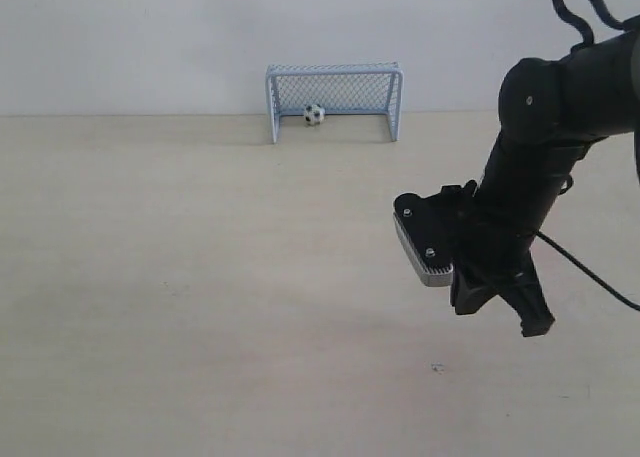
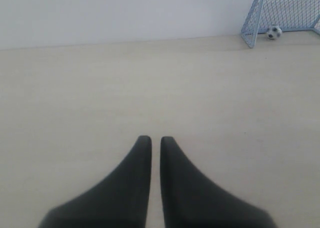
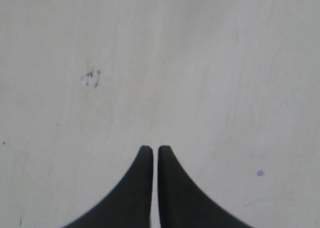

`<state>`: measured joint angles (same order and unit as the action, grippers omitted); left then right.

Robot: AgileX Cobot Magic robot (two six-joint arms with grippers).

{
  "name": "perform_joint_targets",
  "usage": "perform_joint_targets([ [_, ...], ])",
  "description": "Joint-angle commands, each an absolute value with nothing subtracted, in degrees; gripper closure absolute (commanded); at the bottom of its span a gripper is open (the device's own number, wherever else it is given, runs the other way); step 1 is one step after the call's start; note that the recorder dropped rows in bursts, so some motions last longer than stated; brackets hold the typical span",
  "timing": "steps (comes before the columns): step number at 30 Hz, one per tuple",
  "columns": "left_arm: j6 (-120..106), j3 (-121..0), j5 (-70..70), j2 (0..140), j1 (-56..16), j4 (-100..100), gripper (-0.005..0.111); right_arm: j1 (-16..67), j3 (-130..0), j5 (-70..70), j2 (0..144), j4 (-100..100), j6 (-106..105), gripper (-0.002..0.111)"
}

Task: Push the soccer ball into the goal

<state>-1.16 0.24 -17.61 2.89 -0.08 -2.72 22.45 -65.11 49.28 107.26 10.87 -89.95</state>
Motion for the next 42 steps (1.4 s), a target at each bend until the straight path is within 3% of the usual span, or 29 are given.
perform_joint_targets([
  [1, -0.48, 0.0, -16.77, 3.12, -0.53, -2.34, 0.1, 20.63, -65.23, 51.68, 103.72, 9.9, -88.53, 0.108],
  [23, -0.48, 0.0, -16.77, 3.12, -0.53, -2.34, 0.1, 10.42, -65.23, 58.41, 91.19, 10.79, -87.63, 0.108],
  [42, -0.48, 0.0, -16.77, 3.12, -0.53, -2.34, 0.1, 10.25, -65.23, 61.45, 81.53, 12.2, -78.71, 0.108],
])
